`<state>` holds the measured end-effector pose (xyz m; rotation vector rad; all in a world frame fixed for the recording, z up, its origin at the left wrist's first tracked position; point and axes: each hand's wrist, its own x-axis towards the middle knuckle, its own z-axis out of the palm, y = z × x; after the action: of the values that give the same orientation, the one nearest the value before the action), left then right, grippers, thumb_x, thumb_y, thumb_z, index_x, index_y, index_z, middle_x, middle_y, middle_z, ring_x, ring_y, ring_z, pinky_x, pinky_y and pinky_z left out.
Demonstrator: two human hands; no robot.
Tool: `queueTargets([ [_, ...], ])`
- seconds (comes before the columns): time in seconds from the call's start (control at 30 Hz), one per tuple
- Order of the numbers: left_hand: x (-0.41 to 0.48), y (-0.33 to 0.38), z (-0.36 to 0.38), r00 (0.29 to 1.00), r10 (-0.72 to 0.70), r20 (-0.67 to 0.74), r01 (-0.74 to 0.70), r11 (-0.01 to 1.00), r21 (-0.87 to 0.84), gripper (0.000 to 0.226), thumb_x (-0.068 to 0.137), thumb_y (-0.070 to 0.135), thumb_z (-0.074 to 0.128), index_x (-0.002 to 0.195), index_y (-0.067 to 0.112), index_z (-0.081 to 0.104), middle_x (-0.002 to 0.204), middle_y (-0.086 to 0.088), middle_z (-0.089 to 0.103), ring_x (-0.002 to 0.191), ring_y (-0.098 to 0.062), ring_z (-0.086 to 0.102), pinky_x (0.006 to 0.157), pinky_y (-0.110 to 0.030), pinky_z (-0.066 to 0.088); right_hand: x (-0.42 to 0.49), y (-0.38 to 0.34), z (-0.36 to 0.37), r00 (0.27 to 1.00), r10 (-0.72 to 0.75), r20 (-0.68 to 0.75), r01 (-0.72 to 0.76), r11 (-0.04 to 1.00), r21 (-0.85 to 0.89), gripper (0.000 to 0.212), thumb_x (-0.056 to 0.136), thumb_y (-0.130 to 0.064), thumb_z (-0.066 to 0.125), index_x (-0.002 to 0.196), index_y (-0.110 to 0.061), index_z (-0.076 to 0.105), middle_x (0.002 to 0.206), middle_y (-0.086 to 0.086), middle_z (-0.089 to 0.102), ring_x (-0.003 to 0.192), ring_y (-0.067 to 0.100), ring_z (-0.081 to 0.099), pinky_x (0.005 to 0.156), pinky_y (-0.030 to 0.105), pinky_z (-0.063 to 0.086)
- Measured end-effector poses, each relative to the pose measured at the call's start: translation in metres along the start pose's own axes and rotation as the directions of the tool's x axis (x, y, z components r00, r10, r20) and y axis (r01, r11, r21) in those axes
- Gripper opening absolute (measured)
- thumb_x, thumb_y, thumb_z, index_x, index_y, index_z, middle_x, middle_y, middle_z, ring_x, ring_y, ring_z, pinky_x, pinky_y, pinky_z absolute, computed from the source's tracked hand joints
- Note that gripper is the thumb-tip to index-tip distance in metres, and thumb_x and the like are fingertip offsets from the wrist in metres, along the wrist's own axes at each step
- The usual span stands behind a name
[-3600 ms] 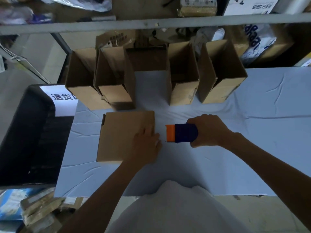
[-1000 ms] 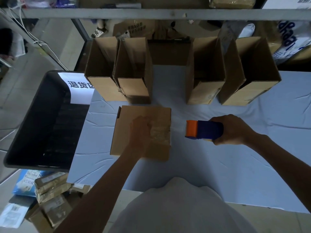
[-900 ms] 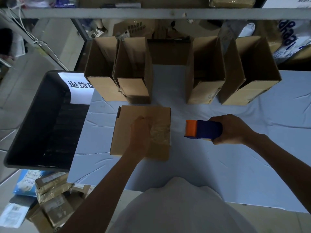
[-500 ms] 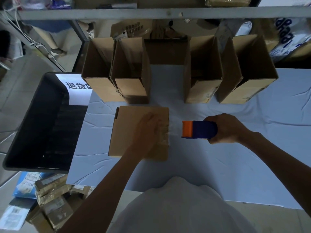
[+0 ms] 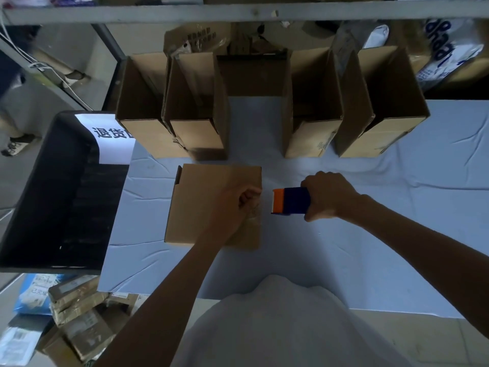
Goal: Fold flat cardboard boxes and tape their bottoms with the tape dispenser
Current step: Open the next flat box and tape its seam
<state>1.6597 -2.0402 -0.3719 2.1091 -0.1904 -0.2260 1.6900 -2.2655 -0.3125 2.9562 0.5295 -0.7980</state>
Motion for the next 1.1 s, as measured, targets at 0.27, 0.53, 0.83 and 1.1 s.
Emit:
queueTargets([
  [0.27,0.003,0.005,-0.001,0.999,-0.037,-0.013,0.039,0.975,0.219,0.018,0.087,0.005,0.060,0.102,0.012,0.068,0.094,-0.002,0.065,0.084,-0.010,0.056,0.076,-0.020,0.041,0.013,-0.049,-0.032,0.999,-0.044,-0.027,0.034,0.953,-0.302,0.044,0.069,-0.031,0.074,0.104,-0.016,0.053,0.087,0.002,0.052,0.076,0.016,0.055,0.067,0.026,0.036],
  [0.53,-0.009,-0.003,-0.010,0.998,-0.015,-0.059,0.020,0.996,0.082,0.014,0.090,0.012,0.057,0.099,0.021,0.064,0.086,0.007,0.060,0.074,-0.002,0.054,0.076,-0.008,0.040,-0.006,0.001,-0.042,0.999,0.035,0.019,-0.027,0.951,-0.308,0.056,0.066,-0.042,0.075,0.110,-0.018,0.052,0.091,0.000,0.059,0.076,0.016,0.053,0.072,0.027,0.045],
  [0.83,0.000,0.014,0.002,0.968,0.163,0.189,-0.250,0.616,0.747,0.046,0.087,0.034,0.028,0.085,0.014,0.069,0.084,-0.005,0.063,0.081,-0.024,0.058,0.060,-0.030,0.044,-0.022,0.034,0.001,0.988,0.089,-0.126,-0.071,0.988,0.140,0.062,0.061,-0.065,0.073,0.107,-0.028,0.052,0.089,-0.007,0.064,0.079,0.012,0.060,0.068,0.024,0.046],
  [1.1,0.014,0.018,0.003,0.999,0.043,-0.013,-0.026,0.799,0.601,0.047,0.100,0.032,0.030,0.132,0.003,0.048,0.122,-0.015,0.056,0.112,-0.031,0.055,0.099,-0.034,0.037,-0.024,0.034,0.080,0.903,0.124,-0.412,0.050,0.920,0.388,0.055,0.081,-0.019,0.063,0.132,-0.005,0.049,0.117,0.016,0.060,0.105,0.037,0.056,0.089,0.037,0.045],
])
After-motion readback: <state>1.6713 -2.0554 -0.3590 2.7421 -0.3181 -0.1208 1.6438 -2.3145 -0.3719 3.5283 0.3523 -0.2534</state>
